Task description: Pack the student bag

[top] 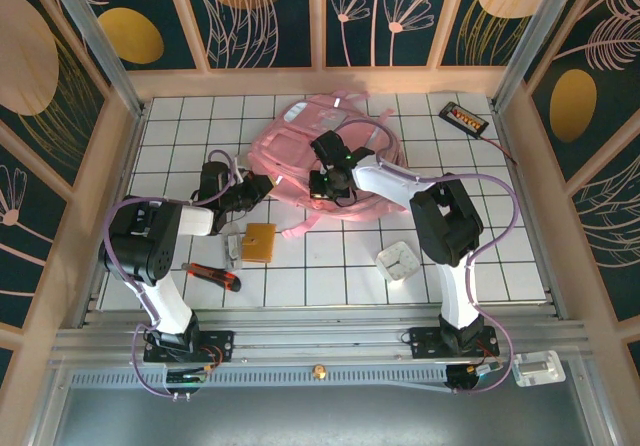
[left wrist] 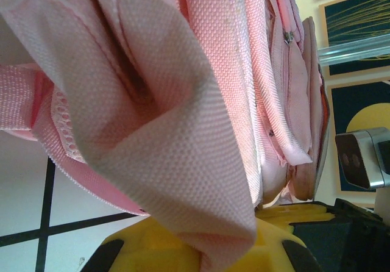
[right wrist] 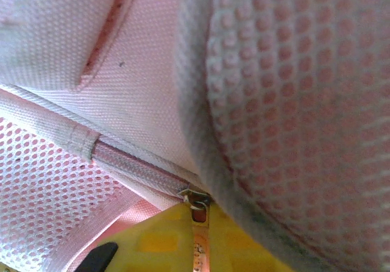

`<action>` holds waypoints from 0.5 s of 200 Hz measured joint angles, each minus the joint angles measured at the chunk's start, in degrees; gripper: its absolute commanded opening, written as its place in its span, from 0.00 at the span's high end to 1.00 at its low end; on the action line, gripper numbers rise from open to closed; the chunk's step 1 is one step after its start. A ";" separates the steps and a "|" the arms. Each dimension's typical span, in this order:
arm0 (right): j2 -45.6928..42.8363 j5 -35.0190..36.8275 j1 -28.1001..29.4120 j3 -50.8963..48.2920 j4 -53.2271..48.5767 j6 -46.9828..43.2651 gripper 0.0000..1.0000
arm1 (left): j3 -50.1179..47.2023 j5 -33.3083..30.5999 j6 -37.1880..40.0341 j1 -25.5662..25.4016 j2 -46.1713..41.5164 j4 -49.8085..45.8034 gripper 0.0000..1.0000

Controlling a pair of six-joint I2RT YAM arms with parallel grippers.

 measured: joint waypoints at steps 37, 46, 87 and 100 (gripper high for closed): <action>-0.42 0.57 0.00 -0.20 0.09 0.00 1.00 | 0.02 0.00 0.00 0.00 0.00 -0.17 1.00; -0.68 0.68 -0.02 -0.20 -0.07 -0.02 1.00 | 0.02 0.00 0.00 0.00 0.00 -0.17 1.00; -1.01 0.83 -0.55 0.57 -2.34 -1.66 1.00 | 0.02 0.02 0.02 0.00 0.00 -0.31 1.00; -1.03 0.33 -1.07 0.98 -3.45 -2.71 1.00 | 0.02 0.00 0.02 0.00 0.00 -0.37 1.00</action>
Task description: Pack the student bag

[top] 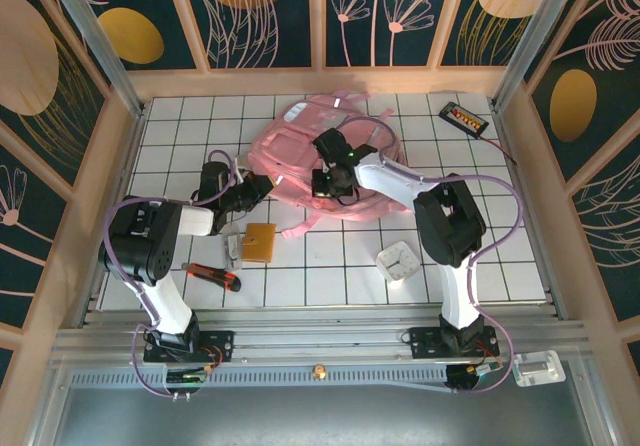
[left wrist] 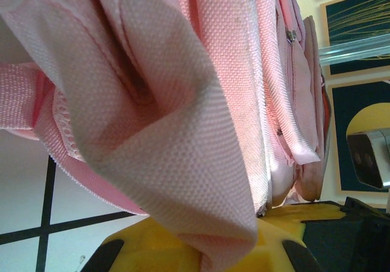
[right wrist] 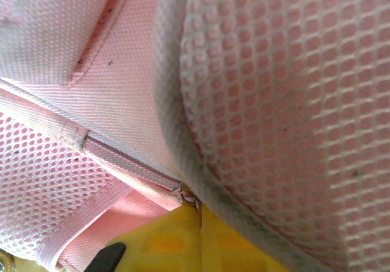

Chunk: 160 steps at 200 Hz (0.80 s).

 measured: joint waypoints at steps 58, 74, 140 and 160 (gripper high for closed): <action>-0.55 0.11 -2.23 0.92 -8.00 -5.66 1.00 | 0.02 0.02 0.42 0.07 -0.02 -0.22 1.00; -0.94 0.11 -2.89 0.90 -9.42 -6.80 1.00 | 0.02 0.07 0.48 0.13 -0.07 -0.39 1.00; -3.08 0.00 -4.92 0.35 -11.85 -8.90 1.00 | 0.85 2.43 0.87 2.29 -0.44 -1.60 1.00; -3.17 -0.50 -5.53 1.11 -12.48 -9.40 1.00 | 1.92 3.45 1.38 3.30 -0.44 -2.62 1.00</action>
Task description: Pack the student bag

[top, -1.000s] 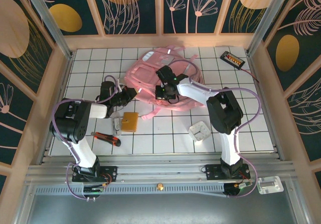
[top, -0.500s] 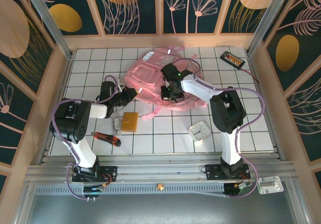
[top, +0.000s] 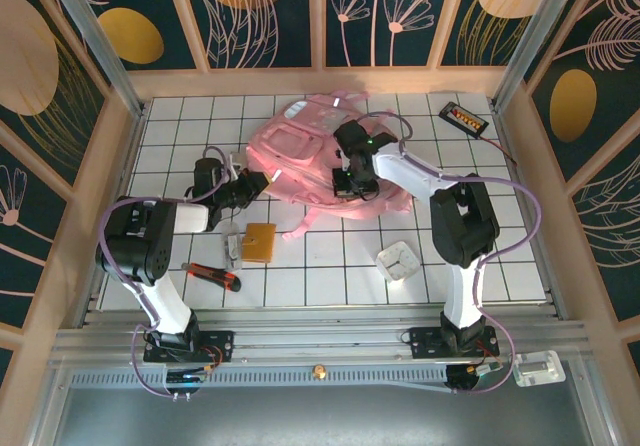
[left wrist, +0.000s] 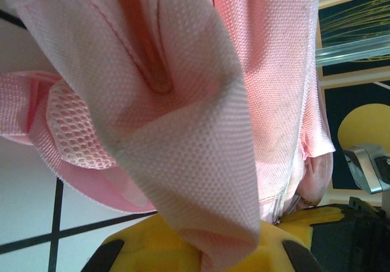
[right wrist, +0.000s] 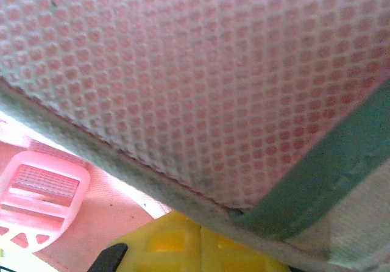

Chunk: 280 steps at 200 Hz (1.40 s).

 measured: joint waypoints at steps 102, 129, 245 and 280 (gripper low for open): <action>-1.36 -2.86 -0.76 9.11 -2.99 -0.33 1.00 | 1.95 1.90 1.42 4.83 -0.28 -1.51 0.36; -0.52 -1.42 0.17 18.16 -3.50 -0.37 1.00 | 1.97 1.01 1.57 5.68 -6.97 -3.56 0.26; -2.73 -2.19 -1.60 -6.73 2.84 -1.77 0.37 | 3.89 -4.22 1.36 -9.51 -9.51 -6.71 0.01; -10.51 -7.69 -9.75 -14.21 11.85 3.06 0.31 | 6.12 -5.86 1.86 -10.34 -8.35 -9.66 0.01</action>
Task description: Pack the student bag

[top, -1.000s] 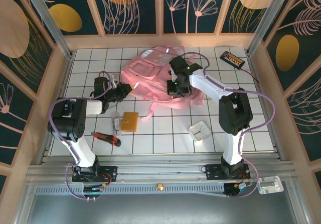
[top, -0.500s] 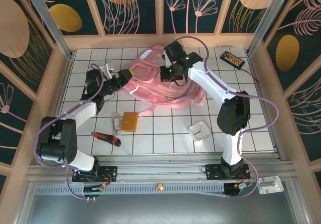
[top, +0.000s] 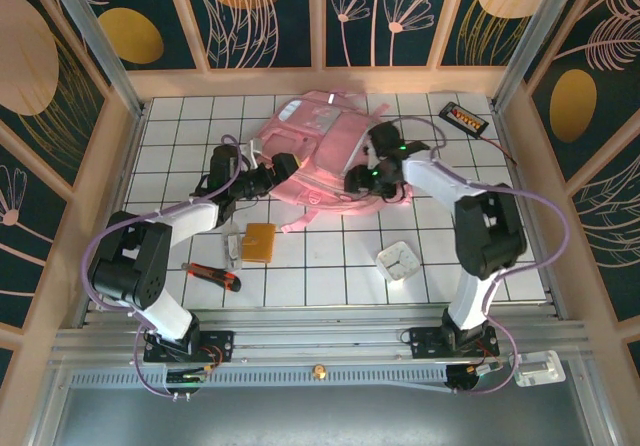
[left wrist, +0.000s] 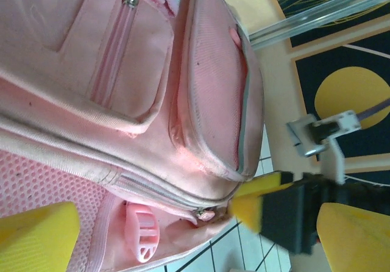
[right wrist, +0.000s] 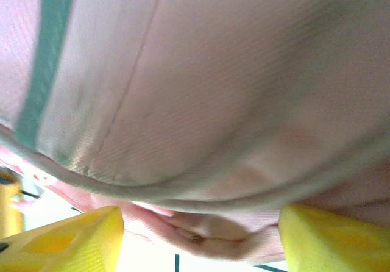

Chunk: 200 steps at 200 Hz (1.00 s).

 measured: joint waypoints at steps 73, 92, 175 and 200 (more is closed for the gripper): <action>0.74 -6.25 -6.88 -0.42 8.17 5.22 0.33 | 3.58 -2.58 -1.95 -0.04 1.36 -2.75 0.01; 2.08 -8.55 -6.80 -0.83 10.56 6.78 0.42 | 3.56 -2.58 -4.00 -0.04 1.70 -2.73 0.01; 0.81 -11.80 -5.53 -0.85 16.33 11.93 1.00 | 5.62 -2.49 -7.63 -1.60 4.79 -2.05 0.01; -2.23 -13.22 -4.74 -0.85 18.43 13.27 1.00 | 5.51 -2.32 -9.84 -1.60 7.91 -0.46 0.02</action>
